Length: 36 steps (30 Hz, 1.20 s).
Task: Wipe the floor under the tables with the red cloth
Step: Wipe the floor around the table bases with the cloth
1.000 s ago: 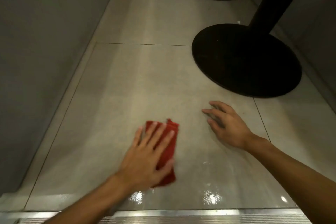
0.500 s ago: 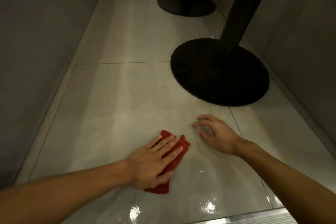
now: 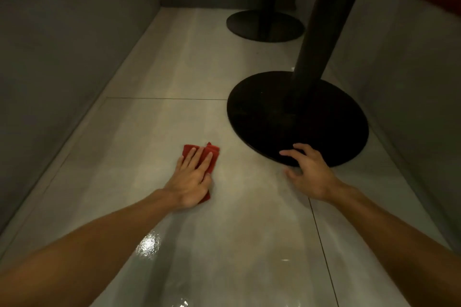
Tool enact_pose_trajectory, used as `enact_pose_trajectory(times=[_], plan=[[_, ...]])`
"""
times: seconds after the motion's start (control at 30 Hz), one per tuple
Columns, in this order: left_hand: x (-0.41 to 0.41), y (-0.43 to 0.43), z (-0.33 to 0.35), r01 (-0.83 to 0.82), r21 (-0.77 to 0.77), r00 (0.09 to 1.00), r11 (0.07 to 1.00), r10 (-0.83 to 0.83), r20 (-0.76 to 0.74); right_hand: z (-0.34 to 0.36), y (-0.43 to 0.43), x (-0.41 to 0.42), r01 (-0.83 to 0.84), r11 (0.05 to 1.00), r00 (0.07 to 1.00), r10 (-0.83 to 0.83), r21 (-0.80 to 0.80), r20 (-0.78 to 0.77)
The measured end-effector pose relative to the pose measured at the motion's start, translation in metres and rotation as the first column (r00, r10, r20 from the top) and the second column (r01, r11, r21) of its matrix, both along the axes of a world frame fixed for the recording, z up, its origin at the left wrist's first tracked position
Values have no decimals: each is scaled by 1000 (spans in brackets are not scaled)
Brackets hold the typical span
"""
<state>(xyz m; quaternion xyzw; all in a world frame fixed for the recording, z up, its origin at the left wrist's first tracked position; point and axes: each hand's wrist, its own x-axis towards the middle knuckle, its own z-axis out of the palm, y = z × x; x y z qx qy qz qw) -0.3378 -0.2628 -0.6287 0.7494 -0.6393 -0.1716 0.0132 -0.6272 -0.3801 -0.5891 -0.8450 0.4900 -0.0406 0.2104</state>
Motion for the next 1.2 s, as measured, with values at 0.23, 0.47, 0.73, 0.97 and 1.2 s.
enact_pose_trajectory(times=[0.23,0.47,0.73,0.97,1.2], plan=[[-45,-2,-8,89,-180,993,980,-102,-63,-27,-19,-7,37,999,997,-39,-30,-73],[-33,-21,-9,41,-182,996,982,-55,-72,-30,-18,-5,68,993,997,-70,-96,-18],[-62,-57,-7,110,-178,987,978,-129,-95,-32,-17,-8,66,995,998,-66,-80,-2],[-31,-35,-17,226,-266,962,937,-258,-90,-32,-17,-6,85,995,996,-84,-61,19],[-63,-67,-11,52,-194,990,980,-76,-120,-32,-15,-5,97,994,995,-96,-41,22]])
